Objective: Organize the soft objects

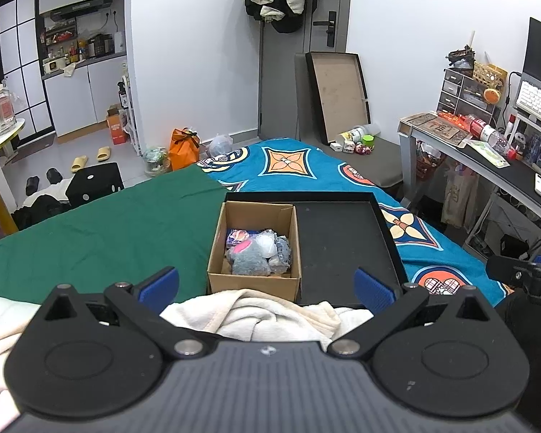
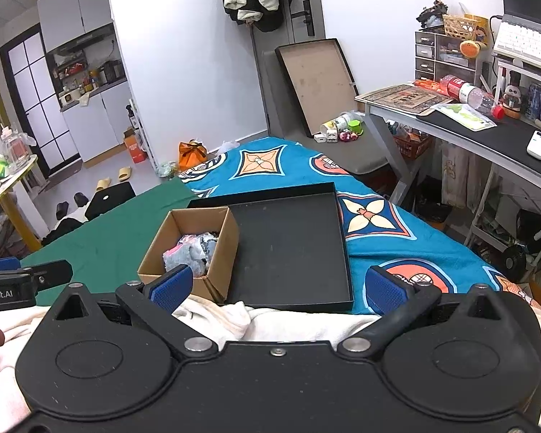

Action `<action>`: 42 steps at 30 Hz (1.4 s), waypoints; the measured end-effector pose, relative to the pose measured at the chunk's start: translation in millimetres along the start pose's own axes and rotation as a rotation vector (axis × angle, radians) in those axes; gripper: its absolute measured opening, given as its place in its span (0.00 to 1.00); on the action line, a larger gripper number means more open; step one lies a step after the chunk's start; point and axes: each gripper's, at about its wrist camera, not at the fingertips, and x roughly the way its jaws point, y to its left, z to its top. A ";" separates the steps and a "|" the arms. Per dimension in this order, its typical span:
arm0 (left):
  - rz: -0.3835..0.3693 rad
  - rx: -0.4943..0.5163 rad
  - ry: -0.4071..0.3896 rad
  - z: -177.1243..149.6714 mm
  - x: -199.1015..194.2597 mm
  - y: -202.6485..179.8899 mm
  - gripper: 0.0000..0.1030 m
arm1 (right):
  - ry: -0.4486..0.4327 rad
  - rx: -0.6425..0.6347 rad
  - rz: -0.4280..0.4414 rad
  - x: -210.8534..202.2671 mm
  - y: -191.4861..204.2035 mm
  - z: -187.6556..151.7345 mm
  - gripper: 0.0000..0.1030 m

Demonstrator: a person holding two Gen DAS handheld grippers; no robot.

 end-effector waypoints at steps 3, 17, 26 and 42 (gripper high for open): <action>0.001 0.000 0.000 0.1 -0.1 0.0 0.99 | 0.004 0.001 -0.004 0.7 0.2 -0.4 1.00; 0.001 0.005 0.001 -2.2 -0.1 0.8 0.99 | 0.010 -0.023 -0.022 0.9 3.2 -2.4 1.00; -0.002 0.006 0.002 -3.8 1.2 -1.4 0.99 | 0.014 -0.027 -0.020 1.5 3.4 -2.5 1.00; 0.001 0.005 -0.001 -5.8 2.5 -5.4 0.99 | 0.015 -0.035 -0.016 3.1 5.7 -3.5 1.00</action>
